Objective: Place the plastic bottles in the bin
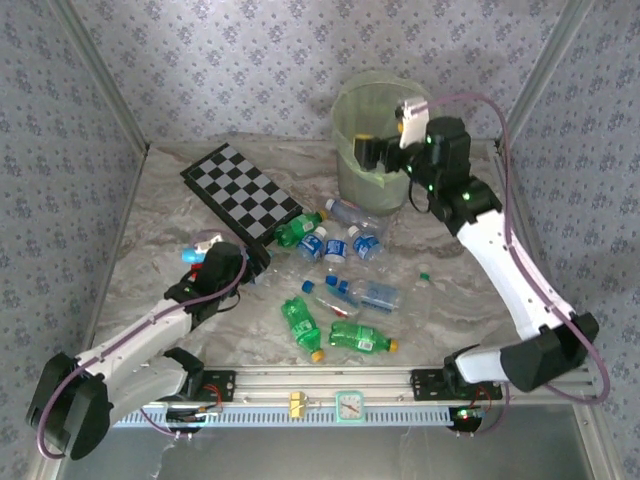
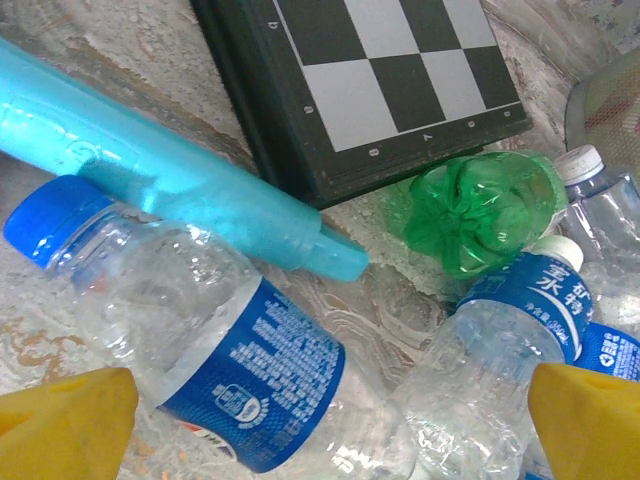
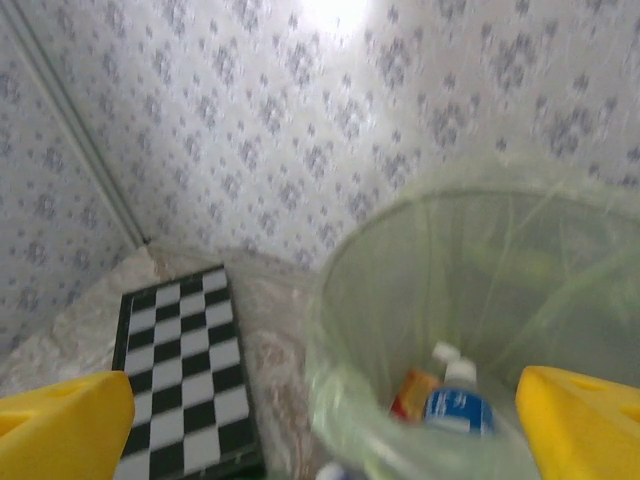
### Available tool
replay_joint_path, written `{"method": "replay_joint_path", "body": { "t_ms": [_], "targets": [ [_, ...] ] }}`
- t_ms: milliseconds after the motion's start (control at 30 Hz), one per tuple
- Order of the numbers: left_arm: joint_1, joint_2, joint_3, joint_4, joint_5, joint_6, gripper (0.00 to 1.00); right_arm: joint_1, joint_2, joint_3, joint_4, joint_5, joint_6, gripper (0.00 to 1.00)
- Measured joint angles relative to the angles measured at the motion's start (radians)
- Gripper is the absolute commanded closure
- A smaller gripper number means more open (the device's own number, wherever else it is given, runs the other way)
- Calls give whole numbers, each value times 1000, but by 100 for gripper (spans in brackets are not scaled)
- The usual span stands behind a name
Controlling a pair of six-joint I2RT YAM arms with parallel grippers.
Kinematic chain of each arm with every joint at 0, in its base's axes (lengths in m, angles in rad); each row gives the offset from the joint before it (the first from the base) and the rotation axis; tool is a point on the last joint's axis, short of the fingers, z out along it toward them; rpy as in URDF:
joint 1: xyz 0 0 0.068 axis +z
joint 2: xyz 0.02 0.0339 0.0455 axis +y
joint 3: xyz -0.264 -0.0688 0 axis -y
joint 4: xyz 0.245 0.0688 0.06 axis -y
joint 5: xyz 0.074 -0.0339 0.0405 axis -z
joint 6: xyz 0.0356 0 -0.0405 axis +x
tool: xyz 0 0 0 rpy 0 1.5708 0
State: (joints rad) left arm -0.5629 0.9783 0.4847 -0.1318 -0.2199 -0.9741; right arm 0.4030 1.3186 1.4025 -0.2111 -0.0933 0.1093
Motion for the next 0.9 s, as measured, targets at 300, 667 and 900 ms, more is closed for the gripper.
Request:
{"method": "replay_joint_path", "body": {
  "t_ms": [300, 667, 900],
  "targets": [
    [-8, 136, 113, 8, 63, 34, 0, 65, -200, -404, -178, 114, 208, 0],
    [-93, 334, 287, 32, 126, 114, 0, 64, -418, -659, -479, 326, 585, 0],
    [-114, 380, 302, 37, 147, 144, 0, 64, -468, -835, -483, 287, 737, 5]
  ]
}}
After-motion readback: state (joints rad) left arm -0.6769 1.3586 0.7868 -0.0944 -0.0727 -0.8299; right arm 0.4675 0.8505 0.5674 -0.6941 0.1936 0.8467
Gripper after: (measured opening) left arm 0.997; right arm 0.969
